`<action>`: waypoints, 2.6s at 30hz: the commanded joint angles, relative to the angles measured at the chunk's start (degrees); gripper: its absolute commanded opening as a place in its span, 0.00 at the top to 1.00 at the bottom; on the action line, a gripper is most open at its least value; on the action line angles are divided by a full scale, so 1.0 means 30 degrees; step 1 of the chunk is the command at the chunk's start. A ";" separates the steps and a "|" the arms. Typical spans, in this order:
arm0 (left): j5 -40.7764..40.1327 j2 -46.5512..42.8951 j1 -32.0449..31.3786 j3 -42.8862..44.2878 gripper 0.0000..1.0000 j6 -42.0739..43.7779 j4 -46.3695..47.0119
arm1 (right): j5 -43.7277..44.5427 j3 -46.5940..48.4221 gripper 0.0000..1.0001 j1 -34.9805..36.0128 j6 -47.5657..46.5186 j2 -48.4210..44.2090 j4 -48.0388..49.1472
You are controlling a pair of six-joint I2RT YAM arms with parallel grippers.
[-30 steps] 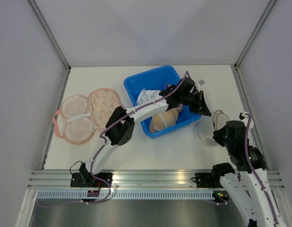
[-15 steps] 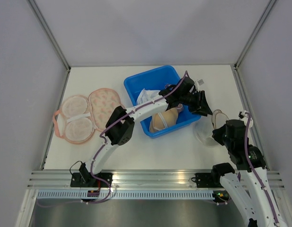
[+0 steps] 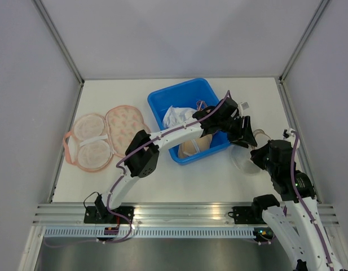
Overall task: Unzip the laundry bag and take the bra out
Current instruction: Unzip the laundry bag at the center of the board.
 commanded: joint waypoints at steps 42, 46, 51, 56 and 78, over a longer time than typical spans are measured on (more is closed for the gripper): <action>0.1806 0.0506 0.1574 0.0780 0.62 -0.2552 0.5547 | 0.1234 0.1211 1.00 0.0009 -0.0611 -0.0223 -0.1892; 0.0400 -0.0697 0.1545 0.0812 0.52 -0.0466 0.2295 | 0.1057 0.1387 1.00 0.0008 -0.0640 -0.0017 -0.1511; -0.1709 -0.2103 0.1457 -0.0069 0.47 0.1115 -0.0604 | 0.0589 0.1475 0.99 0.0009 -0.0553 0.0333 -0.0837; -0.1597 -0.2720 0.1223 -0.0479 0.46 0.1354 -0.1109 | 0.0177 0.1388 1.00 0.0009 -0.0318 0.0774 -0.0308; 0.0163 0.0033 0.0608 0.1423 0.50 0.0329 -0.1754 | -0.0086 0.1240 1.00 0.0009 -0.0142 0.0803 0.0220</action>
